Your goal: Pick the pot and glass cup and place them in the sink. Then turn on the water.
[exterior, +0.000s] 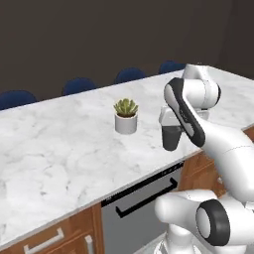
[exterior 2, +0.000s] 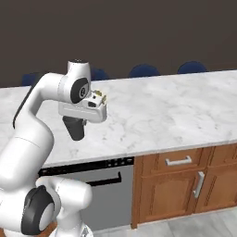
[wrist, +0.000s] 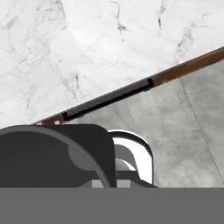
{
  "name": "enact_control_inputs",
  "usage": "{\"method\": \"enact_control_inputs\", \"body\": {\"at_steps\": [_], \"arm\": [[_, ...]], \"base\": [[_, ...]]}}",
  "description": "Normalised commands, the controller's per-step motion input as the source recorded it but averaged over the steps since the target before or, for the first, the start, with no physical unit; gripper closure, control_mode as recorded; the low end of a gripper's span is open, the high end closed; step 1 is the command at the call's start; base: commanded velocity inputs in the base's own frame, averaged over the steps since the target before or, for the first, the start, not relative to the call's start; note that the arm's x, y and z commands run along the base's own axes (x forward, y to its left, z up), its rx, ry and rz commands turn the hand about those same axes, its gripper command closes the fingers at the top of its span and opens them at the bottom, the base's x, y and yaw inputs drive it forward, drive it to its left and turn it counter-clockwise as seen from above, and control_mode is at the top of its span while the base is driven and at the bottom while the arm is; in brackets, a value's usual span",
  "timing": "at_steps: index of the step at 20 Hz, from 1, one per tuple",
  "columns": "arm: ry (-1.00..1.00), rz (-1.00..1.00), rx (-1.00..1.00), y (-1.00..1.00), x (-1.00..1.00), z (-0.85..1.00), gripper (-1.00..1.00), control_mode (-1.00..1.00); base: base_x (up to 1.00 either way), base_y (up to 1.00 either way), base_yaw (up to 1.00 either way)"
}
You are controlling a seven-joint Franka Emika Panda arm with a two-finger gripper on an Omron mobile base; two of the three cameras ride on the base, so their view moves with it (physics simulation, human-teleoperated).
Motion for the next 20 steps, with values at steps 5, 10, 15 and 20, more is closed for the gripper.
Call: {"method": "enact_control_inputs", "body": {"at_steps": [5, 10, 15, 20], "arm": [[0.00, 0.00, 0.00, 0.00, 0.00, 0.00, 1.00, 1.00], [0.00, 0.00, 0.00, 0.00, 0.00, 0.00, 1.00, 1.00], [0.00, 0.00, 0.00, 0.00, 0.00, 0.00, 1.00, 1.00], [0.00, 0.00, 0.00, 0.00, 0.00, 0.00, 1.00, 1.00]], "base": [[0.00, -0.52, -0.52], [0.00, -0.41, -0.55], [0.00, -0.43, -0.55], [0.00, -0.49, -0.49]]}}
